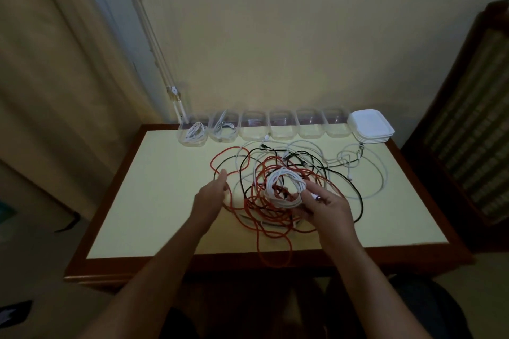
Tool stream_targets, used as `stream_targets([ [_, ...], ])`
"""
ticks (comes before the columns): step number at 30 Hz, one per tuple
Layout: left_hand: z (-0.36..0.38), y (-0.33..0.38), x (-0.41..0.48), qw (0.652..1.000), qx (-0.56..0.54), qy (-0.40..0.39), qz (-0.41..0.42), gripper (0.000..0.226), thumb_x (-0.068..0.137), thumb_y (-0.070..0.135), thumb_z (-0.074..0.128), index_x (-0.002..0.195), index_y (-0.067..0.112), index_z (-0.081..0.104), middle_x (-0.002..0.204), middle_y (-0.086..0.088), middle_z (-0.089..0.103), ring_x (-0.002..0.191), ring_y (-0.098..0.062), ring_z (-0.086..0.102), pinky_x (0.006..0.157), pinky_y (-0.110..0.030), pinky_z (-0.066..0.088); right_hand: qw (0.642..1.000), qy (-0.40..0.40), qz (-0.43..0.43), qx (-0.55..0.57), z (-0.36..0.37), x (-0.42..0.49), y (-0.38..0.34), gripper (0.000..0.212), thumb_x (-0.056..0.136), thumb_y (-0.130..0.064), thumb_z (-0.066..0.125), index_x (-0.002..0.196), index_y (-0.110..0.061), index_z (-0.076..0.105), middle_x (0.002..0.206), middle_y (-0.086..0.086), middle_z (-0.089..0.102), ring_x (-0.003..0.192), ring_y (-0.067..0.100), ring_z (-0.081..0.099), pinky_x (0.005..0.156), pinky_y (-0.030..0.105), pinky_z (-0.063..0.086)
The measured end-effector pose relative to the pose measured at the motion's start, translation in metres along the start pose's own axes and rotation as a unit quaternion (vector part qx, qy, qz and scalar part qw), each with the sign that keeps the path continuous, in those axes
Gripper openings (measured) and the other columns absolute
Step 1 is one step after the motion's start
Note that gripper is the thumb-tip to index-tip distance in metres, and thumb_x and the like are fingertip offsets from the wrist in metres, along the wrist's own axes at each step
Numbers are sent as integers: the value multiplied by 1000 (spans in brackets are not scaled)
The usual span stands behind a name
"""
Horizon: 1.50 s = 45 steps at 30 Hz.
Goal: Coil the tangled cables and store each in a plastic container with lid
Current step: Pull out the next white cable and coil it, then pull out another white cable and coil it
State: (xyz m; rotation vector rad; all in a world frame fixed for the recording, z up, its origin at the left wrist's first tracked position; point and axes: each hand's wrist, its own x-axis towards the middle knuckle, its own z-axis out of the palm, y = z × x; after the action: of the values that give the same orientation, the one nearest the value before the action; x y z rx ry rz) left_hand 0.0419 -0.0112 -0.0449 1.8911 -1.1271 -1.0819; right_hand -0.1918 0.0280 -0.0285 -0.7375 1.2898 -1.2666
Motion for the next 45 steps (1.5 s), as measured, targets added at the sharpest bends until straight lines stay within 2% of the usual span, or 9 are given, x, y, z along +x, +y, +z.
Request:
stream_targets([
  [4,-11,-46,32,992,115,46,-36,54,108,46,26,130,11,61,141,-17,56,131,-34,50,110,-44,35,999,17,11,-26,-4,15,12,26,95,-5,68,119,-11,74,107,9,76,89,21,77,74,33,61],
  [10,-14,-107,81,963,263,31,60,49,110,27,25,155,10,34,164,-9,26,154,-27,15,123,-46,9,991,33,8,-133,1,63,32,27,91,-14,75,116,-23,76,106,5,77,88,25,77,80,48,63],
  [15,-9,-129,119,904,397,85,135,66,99,42,13,154,16,38,161,-4,34,151,-28,24,122,-50,17,957,27,-64,-283,26,129,29,27,92,-19,73,113,-35,75,101,-7,76,82,2,71,81,29,60],
  [19,-8,-128,152,897,407,102,140,67,99,44,11,156,19,34,163,0,29,154,-24,17,125,-46,12,929,19,-109,-354,52,187,23,33,92,-21,73,124,-27,72,105,-4,73,93,12,69,92,37,55],
  [28,-13,-111,198,895,402,111,157,73,95,48,1,159,21,24,166,4,20,155,-17,7,126,-40,2,868,-6,-193,-458,113,279,7,22,94,-17,69,114,-22,77,92,3,77,76,9,67,73,20,44],
  [31,-14,-108,205,896,399,118,155,72,95,49,4,158,22,26,165,4,22,155,-17,9,126,-41,2,884,-41,-197,-422,138,304,-10,19,96,-8,65,108,-17,76,78,3,74,56,0,66,60,13,51],
  [34,-14,-108,213,895,400,126,154,68,97,47,9,157,22,29,164,4,26,154,-18,13,125,-41,3,925,-37,-181,-331,169,330,-14,19,93,-7,68,108,-11,78,96,10,77,77,16,71,77,36,62],
  [40,-15,-105,212,901,385,120,158,74,92,51,-2,159,27,17,167,9,12,154,-12,-2,124,-37,-8,967,-61,-114,-221,251,359,-12,22,90,-4,71,112,-6,76,100,14,76,85,24,75,70,33,62],
  [45,-15,-105,212,901,384,125,159,71,94,51,0,160,27,16,167,9,11,155,-12,-3,125,-38,-6,845,-73,-216,-483,272,374,8,28,91,-13,68,118,-10,75,121,12,73,114,24,67,104,25,47],
])
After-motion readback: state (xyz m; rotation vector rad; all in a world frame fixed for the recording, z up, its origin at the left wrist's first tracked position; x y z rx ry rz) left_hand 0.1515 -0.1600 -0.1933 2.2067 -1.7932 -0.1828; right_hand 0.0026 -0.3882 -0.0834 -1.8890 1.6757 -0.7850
